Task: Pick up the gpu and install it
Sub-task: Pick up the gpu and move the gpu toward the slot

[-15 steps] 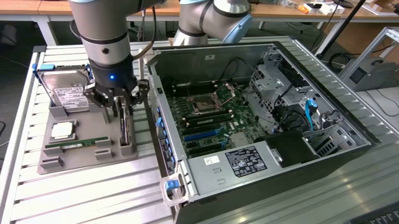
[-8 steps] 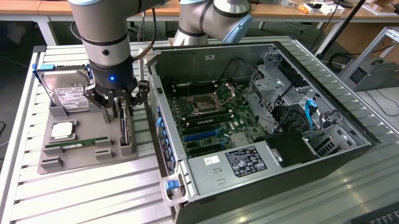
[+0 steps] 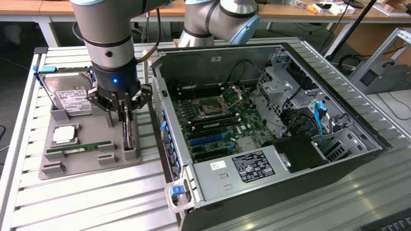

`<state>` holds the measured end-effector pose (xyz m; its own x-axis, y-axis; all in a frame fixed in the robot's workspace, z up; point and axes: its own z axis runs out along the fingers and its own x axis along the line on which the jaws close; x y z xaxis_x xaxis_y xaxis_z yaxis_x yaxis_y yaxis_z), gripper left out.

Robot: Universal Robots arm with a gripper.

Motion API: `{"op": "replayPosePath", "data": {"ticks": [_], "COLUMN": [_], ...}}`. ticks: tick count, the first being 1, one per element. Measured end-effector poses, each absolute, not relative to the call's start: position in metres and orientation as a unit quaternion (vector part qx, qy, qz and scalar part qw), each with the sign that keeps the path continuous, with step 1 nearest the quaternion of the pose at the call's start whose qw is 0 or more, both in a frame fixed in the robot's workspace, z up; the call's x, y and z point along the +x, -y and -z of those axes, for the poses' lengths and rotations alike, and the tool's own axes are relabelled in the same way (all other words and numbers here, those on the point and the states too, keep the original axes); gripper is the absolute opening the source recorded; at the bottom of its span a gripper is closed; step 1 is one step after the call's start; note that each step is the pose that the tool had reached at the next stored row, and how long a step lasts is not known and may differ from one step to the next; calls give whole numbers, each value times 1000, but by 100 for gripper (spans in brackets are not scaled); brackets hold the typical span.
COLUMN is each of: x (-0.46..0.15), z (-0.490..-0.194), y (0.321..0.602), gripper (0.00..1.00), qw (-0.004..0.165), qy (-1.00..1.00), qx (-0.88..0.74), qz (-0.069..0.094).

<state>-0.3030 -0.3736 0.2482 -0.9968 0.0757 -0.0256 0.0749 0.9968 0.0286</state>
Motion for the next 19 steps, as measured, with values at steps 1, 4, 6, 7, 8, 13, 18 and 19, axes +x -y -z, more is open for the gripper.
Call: {"op": "replayPosePath", "data": {"ticks": [1, 4, 6, 7, 8, 13, 18, 19], "x": [-303, -303, -303, -303, -303, -303, -303, -303], "z": [-248, -248, -248, -248, -248, -249, -252, -252], "y": [374, 374, 374, 374, 374, 374, 374, 374], "gripper": [27, 27, 27, 27, 27, 27, 27, 27], "qw": [13, 13, 13, 13, 13, 13, 13, 13], "qy": [-999, -999, -999, -999, -999, -999, -999, -999], "qx": [38, 38, 38, 38, 38, 38, 38, 38], "qz": [-14, -14, -14, -14, -14, -14, -14, -14]}}
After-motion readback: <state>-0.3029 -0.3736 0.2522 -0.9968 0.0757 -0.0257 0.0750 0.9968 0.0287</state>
